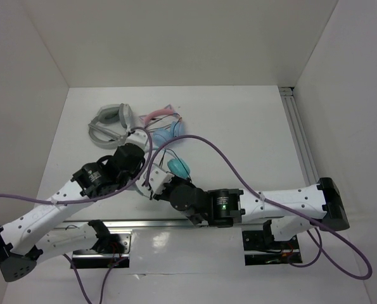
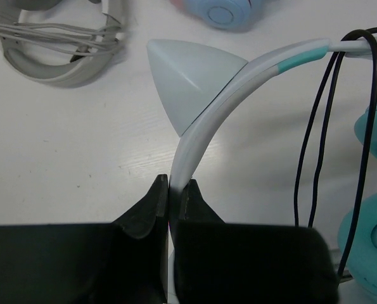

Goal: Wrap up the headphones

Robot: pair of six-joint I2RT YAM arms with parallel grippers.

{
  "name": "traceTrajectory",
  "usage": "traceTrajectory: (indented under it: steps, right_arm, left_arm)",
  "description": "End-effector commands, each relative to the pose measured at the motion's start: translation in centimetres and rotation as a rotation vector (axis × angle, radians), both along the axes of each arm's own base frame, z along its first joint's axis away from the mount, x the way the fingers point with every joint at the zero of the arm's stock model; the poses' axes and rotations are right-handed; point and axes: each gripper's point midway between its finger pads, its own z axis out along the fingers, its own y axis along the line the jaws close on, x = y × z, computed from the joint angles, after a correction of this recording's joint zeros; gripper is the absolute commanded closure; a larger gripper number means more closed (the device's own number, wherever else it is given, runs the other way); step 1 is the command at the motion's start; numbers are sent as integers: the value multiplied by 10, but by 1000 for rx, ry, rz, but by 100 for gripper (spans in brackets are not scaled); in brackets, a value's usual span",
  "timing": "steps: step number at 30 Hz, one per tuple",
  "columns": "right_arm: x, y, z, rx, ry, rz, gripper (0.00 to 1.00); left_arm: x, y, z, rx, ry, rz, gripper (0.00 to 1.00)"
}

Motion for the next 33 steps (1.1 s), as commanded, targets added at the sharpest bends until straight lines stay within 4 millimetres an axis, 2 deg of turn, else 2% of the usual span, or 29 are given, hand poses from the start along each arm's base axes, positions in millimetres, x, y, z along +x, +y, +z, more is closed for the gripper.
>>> traceTrajectory:
  steps: [1,4,5,9,15,16,22,27,31,32,33]
  right_arm:
    - [24,-20,27,-8,-63,-96,100]
    - [43,-35,31,-23,-90,-162,100]
    - [47,-40,32,-39,-103,-179,100]
    - [62,-51,33,-73,-126,-226,100]
    - [90,-66,6,-116,-103,-263,99]
    - [92,-66,10,-88,-96,-259,96]
    - [100,-63,1,-100,-85,-256,93]
    - [111,-62,6,-95,-84,-257,93]
    - [118,-60,3,-112,-68,-244,81]
    - [123,-64,3,-113,-67,-259,74]
    - [128,-66,-1,-123,-63,-272,73]
  left_arm:
    - [-6,-6,16,-39,-69,-24,100]
    - [-18,-11,12,-50,-76,-77,100]
    - [-23,-14,17,-67,-90,-101,100]
    - [-26,-14,18,-77,-98,-111,100]
    - [-38,-22,14,-116,-54,-180,100]
    - [-39,-22,16,-118,-58,-193,100]
    - [-46,-33,16,-139,-37,-280,100]
    - [-44,-44,3,-94,21,-313,100]
    - [-42,-49,-1,-82,43,-319,100]
    - [-42,-49,-1,-82,43,-319,100]
    - [-42,-49,-1,-82,43,-319,100]
